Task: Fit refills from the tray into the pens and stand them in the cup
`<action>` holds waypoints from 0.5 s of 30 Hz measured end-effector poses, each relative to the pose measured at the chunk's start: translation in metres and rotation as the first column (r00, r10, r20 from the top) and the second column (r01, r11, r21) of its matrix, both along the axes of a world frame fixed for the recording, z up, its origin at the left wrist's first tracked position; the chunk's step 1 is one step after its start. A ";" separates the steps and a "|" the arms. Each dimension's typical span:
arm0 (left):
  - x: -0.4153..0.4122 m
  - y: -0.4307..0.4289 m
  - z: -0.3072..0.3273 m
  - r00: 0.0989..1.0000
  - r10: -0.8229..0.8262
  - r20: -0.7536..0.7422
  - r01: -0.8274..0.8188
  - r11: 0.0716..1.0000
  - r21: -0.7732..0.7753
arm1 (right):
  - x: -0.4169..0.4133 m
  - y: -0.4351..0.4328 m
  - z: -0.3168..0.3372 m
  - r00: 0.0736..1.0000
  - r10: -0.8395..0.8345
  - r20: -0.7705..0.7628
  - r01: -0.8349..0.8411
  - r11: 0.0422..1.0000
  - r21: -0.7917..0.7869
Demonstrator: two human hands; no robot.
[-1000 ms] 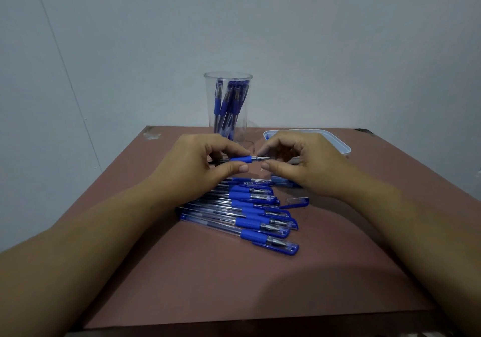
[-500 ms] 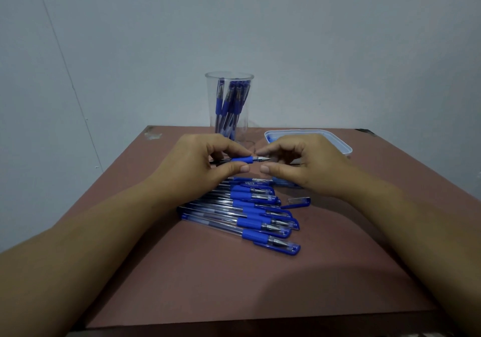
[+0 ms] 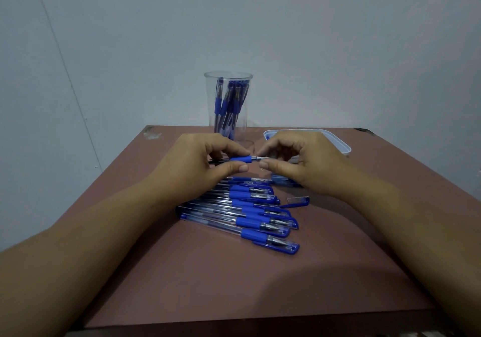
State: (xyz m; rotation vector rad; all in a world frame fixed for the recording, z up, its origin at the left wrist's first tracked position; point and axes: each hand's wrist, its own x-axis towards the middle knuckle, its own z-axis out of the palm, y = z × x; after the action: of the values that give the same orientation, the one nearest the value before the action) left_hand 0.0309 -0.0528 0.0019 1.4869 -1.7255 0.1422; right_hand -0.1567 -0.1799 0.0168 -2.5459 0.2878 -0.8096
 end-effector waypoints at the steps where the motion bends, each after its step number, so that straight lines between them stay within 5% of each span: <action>1: 0.000 0.000 0.000 1.000 -0.002 0.001 0.002 1.000 -0.001 | 0.000 0.001 0.001 1.000 -0.004 -0.008 0.004 1.000 0.001; 15: -0.001 0.000 0.001 1.000 -0.002 -0.002 0.002 1.000 -0.002 | 0.000 0.001 -0.001 0.999 0.006 -0.038 -0.006 1.000 0.002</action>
State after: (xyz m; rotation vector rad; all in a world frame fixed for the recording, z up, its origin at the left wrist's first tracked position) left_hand 0.0302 -0.0533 0.0025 1.4834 -1.7249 0.1420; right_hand -0.1568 -0.1785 0.0162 -2.5616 0.2929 -0.7594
